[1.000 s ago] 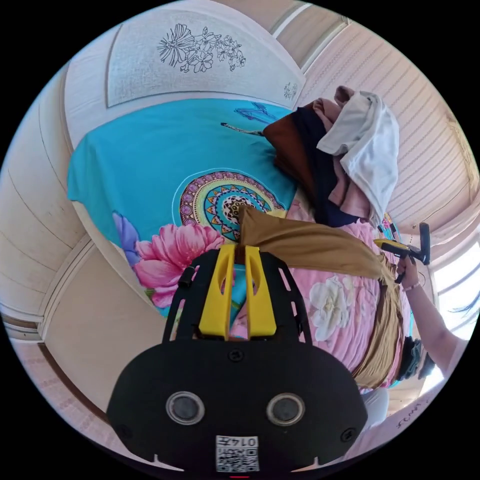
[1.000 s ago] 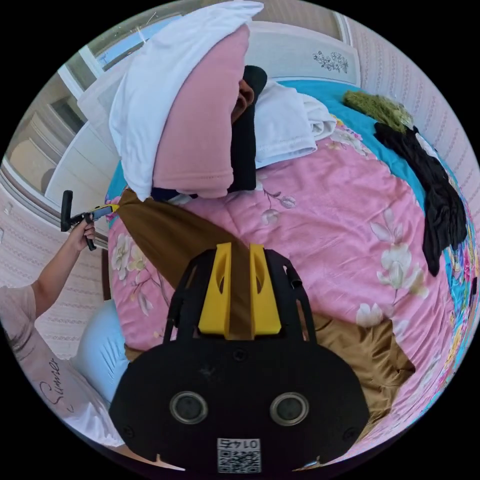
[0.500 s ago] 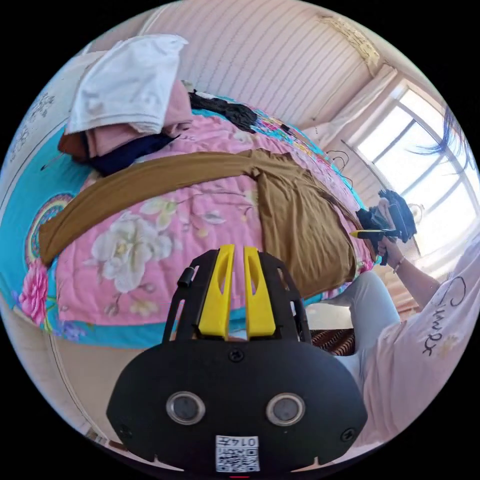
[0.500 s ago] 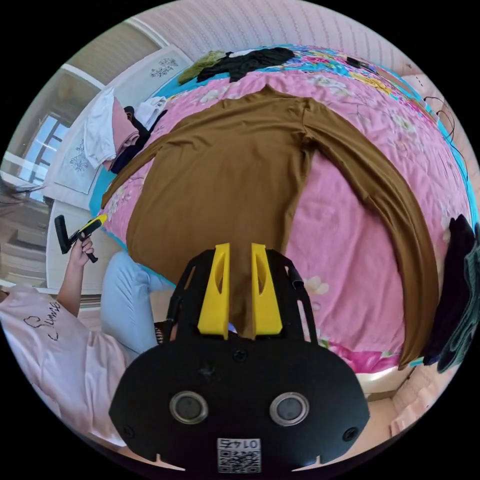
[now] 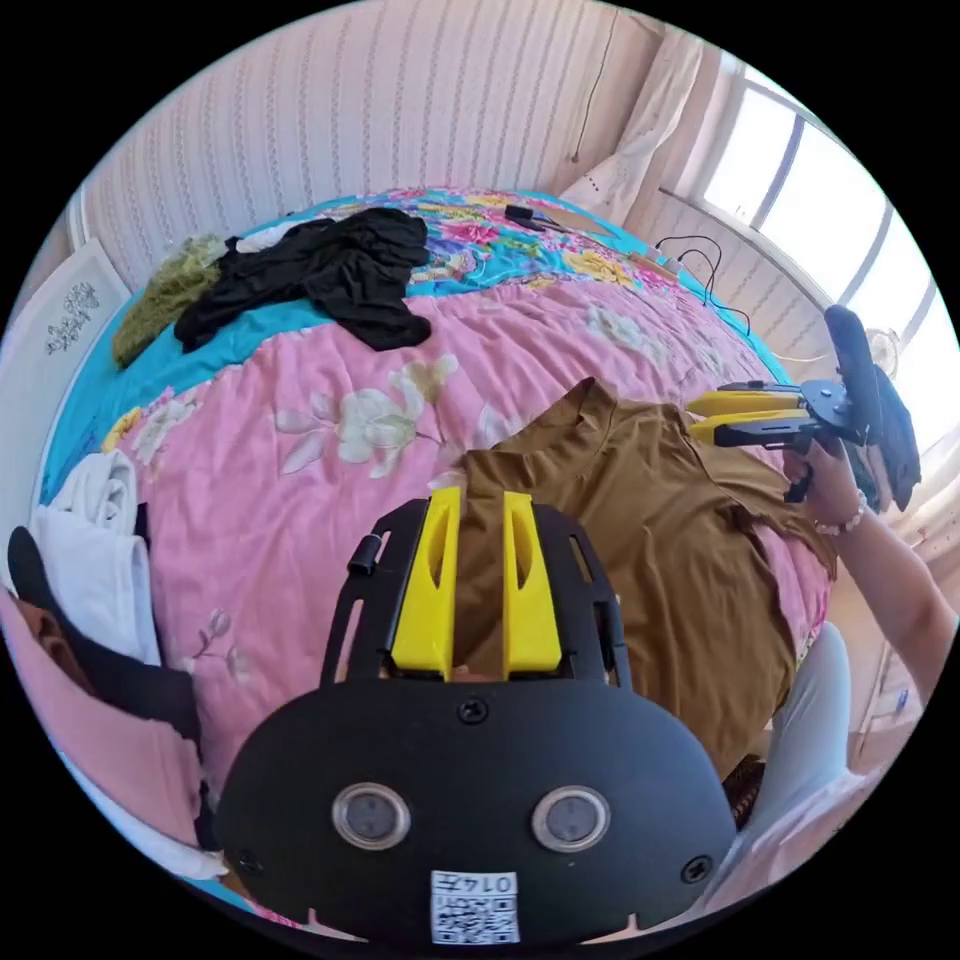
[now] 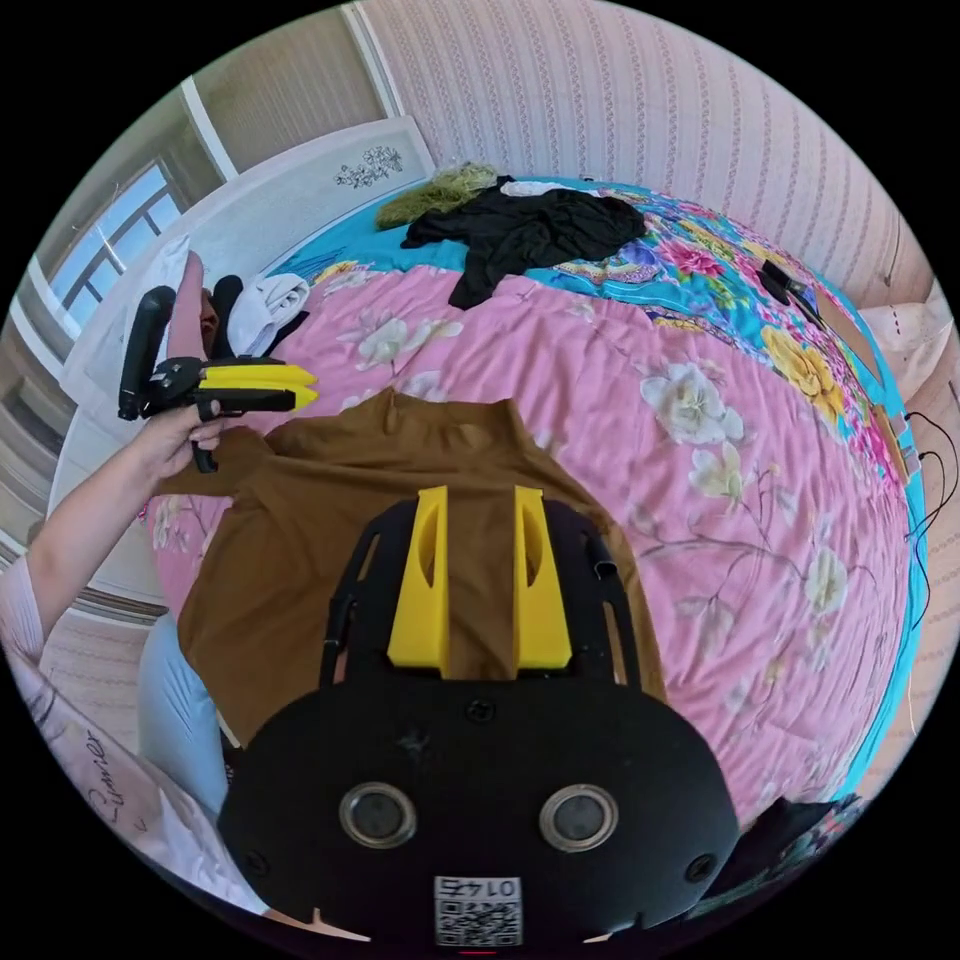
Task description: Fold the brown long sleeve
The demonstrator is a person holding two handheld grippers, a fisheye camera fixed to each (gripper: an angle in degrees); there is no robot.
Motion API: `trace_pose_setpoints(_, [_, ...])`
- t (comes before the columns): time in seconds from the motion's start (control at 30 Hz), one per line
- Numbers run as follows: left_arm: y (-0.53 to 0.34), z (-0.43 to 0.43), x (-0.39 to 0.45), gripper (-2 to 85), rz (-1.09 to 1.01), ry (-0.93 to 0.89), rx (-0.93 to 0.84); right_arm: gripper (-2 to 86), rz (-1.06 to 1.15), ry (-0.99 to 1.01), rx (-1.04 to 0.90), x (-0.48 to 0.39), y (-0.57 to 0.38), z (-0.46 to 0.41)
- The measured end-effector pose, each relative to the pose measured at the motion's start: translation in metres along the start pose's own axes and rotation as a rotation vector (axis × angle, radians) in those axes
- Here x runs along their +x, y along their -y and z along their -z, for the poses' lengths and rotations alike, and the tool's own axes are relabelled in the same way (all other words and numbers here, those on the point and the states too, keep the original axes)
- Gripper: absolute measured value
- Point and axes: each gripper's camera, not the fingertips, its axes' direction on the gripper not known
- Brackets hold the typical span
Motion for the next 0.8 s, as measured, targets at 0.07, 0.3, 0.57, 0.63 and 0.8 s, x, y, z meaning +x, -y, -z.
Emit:
trace_pose_setpoints(0.07, [0.017, -0.067, -0.012, 8.0, 0.075, -0.089, -0.083, 10.1, 0.000, 0.004, -0.004, 0.009, 0.045, -0.005])
trace_pose_setpoints(0.3, [0.029, -0.133, -0.010, -0.4, -0.062, 0.021, -0.065, 2.3, 0.025, 0.086, -0.076, 0.027, 0.107, -0.001])
trace_pose_setpoints(0.57, [0.023, -0.225, -0.056, 2.1, 0.062, -0.008, -0.125, 2.2, -0.080, 0.126, -0.054, 0.044, 0.149, 0.052])
trace_pose_setpoints(0.63, [0.013, -0.217, -0.068, 4.5, 0.085, -0.026, -0.115, 4.1, -0.120, 0.147, -0.026, 0.049, 0.148, 0.084])
trace_pose_setpoints(0.8, [-0.061, -0.138, -0.073, 5.6, 0.002, 0.069, 0.016, 4.1, -0.095, 0.131, 0.123, 0.031, 0.075, 0.219])
